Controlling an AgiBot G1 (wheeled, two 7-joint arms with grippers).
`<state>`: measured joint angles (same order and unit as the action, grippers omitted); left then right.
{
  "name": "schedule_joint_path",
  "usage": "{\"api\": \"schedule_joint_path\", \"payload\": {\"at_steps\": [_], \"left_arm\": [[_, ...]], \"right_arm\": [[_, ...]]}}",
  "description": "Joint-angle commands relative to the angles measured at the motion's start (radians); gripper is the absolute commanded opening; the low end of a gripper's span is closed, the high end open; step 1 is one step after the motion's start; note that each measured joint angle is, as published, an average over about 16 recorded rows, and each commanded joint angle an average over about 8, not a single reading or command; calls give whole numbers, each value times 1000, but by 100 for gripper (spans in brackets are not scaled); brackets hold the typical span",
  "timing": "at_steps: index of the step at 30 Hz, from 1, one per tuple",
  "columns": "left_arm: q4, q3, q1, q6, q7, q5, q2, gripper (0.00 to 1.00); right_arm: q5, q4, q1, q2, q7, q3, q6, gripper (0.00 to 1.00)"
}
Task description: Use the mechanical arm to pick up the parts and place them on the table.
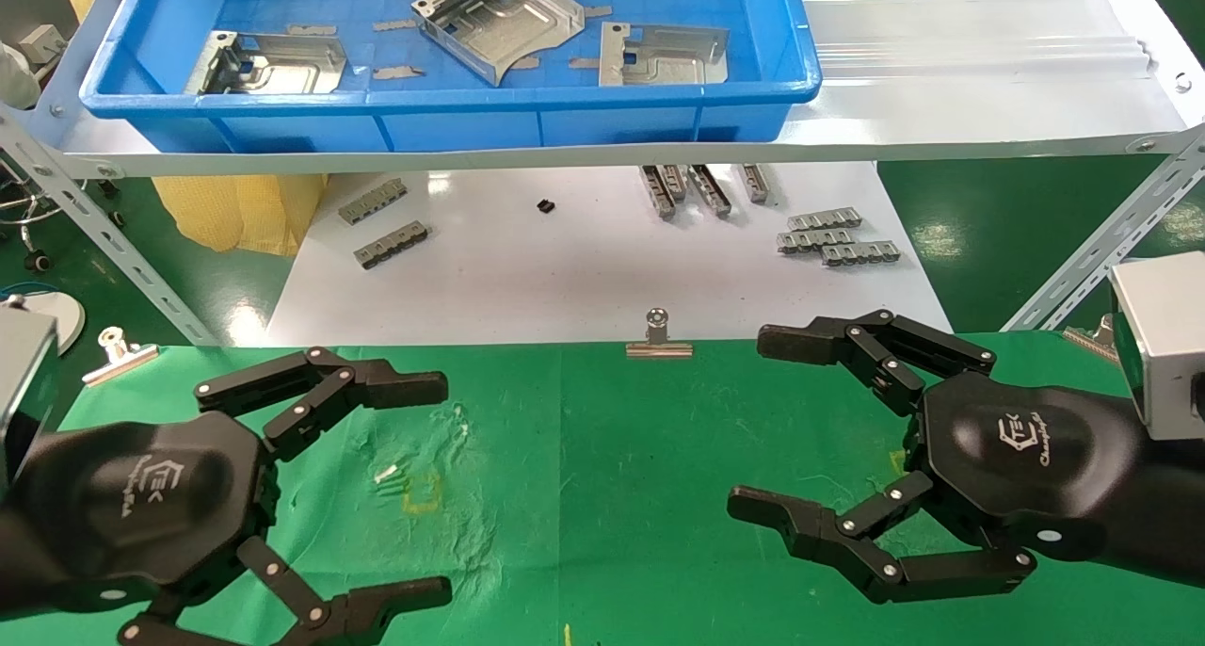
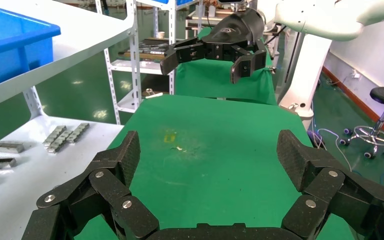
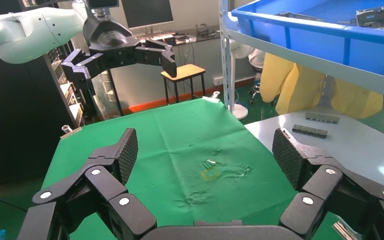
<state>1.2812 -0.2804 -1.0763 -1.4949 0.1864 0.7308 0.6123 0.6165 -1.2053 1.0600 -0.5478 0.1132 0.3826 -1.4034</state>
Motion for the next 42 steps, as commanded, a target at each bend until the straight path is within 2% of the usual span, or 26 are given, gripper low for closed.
{"api": "schedule_joint_path", "payload": {"at_steps": [1, 42], "left_arm": [[0, 0, 0, 0, 0, 0, 0, 100], [0, 0, 0, 0, 0, 0, 0, 100]], "right_arm": [[0, 0, 0, 0, 0, 0, 0, 100], [0, 0, 0, 0, 0, 0, 0, 100]]}}
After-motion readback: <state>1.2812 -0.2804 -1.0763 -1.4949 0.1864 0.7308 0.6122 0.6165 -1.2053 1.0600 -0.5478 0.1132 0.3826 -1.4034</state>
